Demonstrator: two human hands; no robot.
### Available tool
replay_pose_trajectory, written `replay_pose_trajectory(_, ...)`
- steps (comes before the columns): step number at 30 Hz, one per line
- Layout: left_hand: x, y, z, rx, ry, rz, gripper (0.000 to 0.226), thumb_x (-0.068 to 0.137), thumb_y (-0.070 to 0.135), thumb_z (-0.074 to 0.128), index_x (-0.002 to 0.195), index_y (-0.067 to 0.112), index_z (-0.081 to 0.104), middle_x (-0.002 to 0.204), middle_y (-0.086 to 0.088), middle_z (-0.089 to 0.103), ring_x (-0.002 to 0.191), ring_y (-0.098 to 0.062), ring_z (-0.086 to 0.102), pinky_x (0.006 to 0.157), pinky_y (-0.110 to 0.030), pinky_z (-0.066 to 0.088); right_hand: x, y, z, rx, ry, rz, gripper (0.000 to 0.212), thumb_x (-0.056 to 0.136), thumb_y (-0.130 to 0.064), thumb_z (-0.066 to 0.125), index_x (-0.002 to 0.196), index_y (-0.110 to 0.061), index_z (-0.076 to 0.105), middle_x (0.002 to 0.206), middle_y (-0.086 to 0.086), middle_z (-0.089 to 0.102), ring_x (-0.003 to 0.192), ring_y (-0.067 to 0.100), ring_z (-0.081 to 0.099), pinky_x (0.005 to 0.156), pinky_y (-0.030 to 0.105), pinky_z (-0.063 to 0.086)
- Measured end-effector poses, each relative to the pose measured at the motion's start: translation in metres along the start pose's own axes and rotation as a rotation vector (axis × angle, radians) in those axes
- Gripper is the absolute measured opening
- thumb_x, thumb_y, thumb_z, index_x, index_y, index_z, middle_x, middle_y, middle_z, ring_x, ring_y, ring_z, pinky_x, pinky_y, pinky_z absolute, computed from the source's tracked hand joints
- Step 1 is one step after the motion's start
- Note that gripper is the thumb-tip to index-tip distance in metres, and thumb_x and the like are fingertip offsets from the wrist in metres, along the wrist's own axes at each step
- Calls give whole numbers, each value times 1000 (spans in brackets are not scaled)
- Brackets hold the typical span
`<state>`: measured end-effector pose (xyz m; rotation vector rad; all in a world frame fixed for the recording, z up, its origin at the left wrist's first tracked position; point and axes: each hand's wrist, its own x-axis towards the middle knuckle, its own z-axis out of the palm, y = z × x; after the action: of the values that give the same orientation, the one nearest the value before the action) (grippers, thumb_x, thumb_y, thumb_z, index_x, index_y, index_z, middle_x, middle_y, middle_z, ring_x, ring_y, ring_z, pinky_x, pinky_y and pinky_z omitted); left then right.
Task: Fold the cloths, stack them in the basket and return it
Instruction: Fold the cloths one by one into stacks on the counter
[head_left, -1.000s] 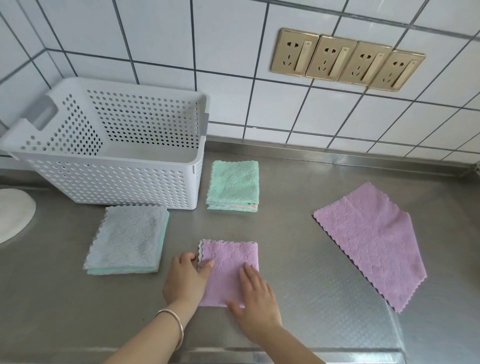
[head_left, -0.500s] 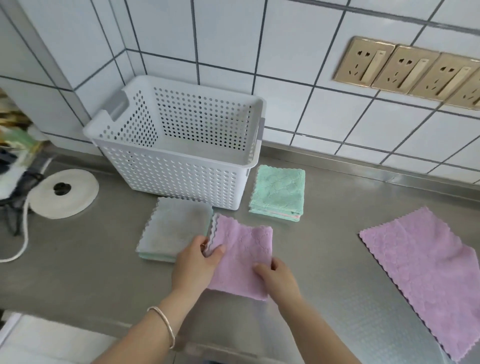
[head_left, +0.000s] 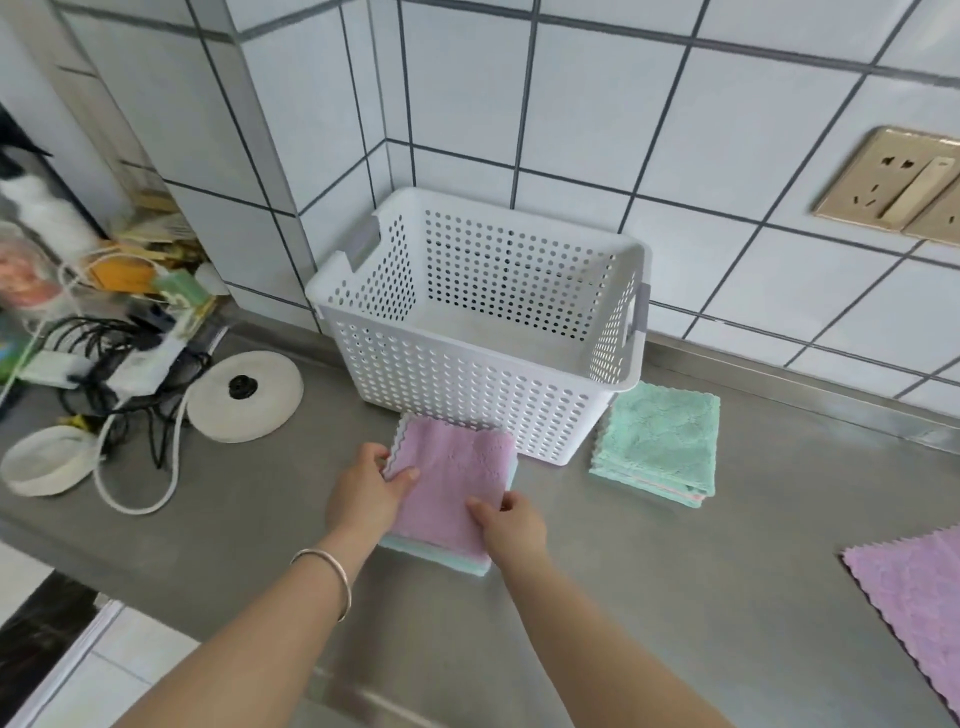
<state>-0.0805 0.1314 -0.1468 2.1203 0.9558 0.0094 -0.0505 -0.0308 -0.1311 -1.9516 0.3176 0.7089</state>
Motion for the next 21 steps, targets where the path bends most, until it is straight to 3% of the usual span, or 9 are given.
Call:
replay_pose_trajectory(2,0,-3,5,13,17,-11,41,80,37,67,109,13,49,108,-9,64,95,-33,60,75,-35,45,1,2,1,-36,30,16,21,85,-28,60,70,-16,52,72,0,57,80,23,55,59,27,39)
replay_pose_trajectory(4,1,-7,10,31,33,-29,42,81,36,67,111,13,50,108,-9,64,96,-33,60,73,-33,42,3,4,4,-79,43,29,29,86,-29,59,63,-20,44,65,-5,48,78,21,51,51,24,33)
replay_pose_trajectory(8,0,-6,8,67,43,-39,49,76,37,71,113,13,50,108,-9,63,97,-34,60,75,-36,44,5,7,2,-124,27,40,17,84,-30,59,85,-17,49,86,1,55,81,19,50,67,23,36)
replay_pose_trajectory(12,-14,20,-1,363,350,355,53,58,22,85,100,5,59,99,-18,55,93,-38,52,75,-45,46,-1,8,-22,-107,27,-26,25,84,-31,60,103,-18,50,91,-5,54,82,16,52,67,24,39)
replay_pose_trajectory(15,-38,69,9,296,451,712,38,66,17,78,96,7,57,95,-16,53,91,-33,48,76,-44,46,-10,25,-70,-87,147,-130,22,85,-26,59,106,-21,54,79,-13,51,79,12,52,60,21,40)
replay_pose_trajectory(18,-66,118,45,236,273,974,28,73,15,67,99,12,56,96,-10,54,91,-26,52,75,-35,47,-17,69,-140,-233,343,-176,25,86,-21,56,110,-21,59,97,-7,56,84,15,56,73,26,45)
replay_pose_trajectory(21,-99,160,98,317,-107,1072,26,79,20,64,104,16,58,101,-2,58,86,-22,63,64,-33,51,-31,126,-220,-347,577,-97,26,88,-19,52,112,-22,60,111,-4,58,99,17,57,72,27,42)
